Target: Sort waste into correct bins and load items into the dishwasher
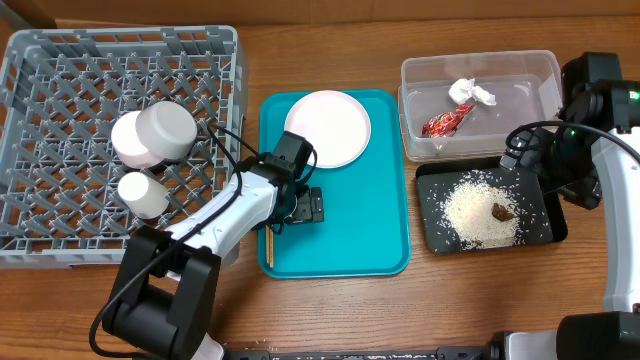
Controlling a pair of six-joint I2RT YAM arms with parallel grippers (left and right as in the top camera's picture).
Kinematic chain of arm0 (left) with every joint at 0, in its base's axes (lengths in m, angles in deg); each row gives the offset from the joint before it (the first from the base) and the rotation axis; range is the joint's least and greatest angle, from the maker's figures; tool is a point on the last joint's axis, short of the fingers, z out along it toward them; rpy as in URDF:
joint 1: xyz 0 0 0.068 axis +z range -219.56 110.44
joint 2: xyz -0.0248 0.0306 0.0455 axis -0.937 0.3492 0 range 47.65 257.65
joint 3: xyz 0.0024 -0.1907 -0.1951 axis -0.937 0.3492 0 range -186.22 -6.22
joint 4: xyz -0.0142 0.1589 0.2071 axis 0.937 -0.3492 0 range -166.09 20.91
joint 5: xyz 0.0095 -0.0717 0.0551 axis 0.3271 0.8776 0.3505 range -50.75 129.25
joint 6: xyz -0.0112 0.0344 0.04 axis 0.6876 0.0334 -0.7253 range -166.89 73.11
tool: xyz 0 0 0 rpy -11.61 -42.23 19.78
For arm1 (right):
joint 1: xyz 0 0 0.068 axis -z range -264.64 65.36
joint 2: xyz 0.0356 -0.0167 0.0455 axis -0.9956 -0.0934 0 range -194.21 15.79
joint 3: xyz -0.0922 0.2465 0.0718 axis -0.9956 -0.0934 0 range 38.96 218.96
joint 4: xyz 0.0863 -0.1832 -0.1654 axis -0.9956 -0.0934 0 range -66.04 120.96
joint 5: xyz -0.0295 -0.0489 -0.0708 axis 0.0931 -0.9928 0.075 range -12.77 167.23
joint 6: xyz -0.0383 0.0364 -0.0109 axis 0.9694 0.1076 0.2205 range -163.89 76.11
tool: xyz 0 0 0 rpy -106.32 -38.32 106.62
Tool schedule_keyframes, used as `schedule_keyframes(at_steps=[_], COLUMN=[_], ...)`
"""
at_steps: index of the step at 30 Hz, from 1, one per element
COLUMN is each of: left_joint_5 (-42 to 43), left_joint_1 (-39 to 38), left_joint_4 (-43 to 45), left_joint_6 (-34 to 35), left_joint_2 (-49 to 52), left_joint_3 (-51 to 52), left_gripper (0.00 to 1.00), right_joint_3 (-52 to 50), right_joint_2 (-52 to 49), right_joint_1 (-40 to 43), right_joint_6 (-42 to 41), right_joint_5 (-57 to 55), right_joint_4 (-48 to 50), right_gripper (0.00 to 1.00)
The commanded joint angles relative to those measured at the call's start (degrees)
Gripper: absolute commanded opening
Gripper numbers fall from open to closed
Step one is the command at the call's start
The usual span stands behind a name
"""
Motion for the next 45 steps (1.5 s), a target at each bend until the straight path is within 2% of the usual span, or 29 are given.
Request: schedule_keyframes(at_steps=[1,6,10,14,16,19,24,26,34,40,45], left_joint_5=[-0.92,-0.81,-0.79,-0.87,-1.07,-1.42,-1.38,-1.38,0.31,-0.22,-5.2], left_joint_1=[-0.39,-0.39,-0.39,-0.39,-0.39,-0.39,-0.39,-0.39,-0.26,0.92,4.2], left_joint_4=[1.38,3.96,4.52,4.46,4.46,4.48,4.13,3.8,0.81,-7.89,-15.78], left_joint_6=[-0.68,-0.68,-0.68,-0.66,-0.61,-0.46,-0.46,-0.46,-0.46,-1.64,-4.09], left_joint_2=[0.11,0.11,0.11,0.11,0.11,0.11,0.11,0.11,-0.42,-3.32,-6.56], left_joint_3=[1.51,3.26,3.65,3.74,3.96,4.15,4.2,4.2,1.25,-8.39,-17.99], left_gripper=[1.0,1.0,0.93,0.57,0.47,0.38,0.13,0.06,0.04,0.04,0.04], right_joint_3=[0.59,0.59,0.59,0.59,0.59,0.59,0.59,0.59,0.59,0.59,0.59], right_joint_2=[0.63,0.63,0.63,0.63,0.63,0.63,0.63,0.63,0.63,0.63,0.63], right_joint_1=[0.11,0.11,0.11,0.11,0.11,0.11,0.11,0.11,0.11,0.11,0.11], right_joint_6=[0.13,0.11,0.11,0.11,0.11,0.13,0.11,0.11,0.11,0.13,0.13], right_joint_5=[0.2,0.22,0.22,0.22,0.22,0.22,0.22,0.22,0.22,0.22,0.22], right_joint_4=[0.04,0.07,0.04,-0.02,-0.15,-0.15,-0.13,-0.15,-0.2,-0.35,-0.33], right_gripper=[1.0,1.0,1.0,1.0,1.0,1.0,1.0,1.0,1.0,1.0,1.0])
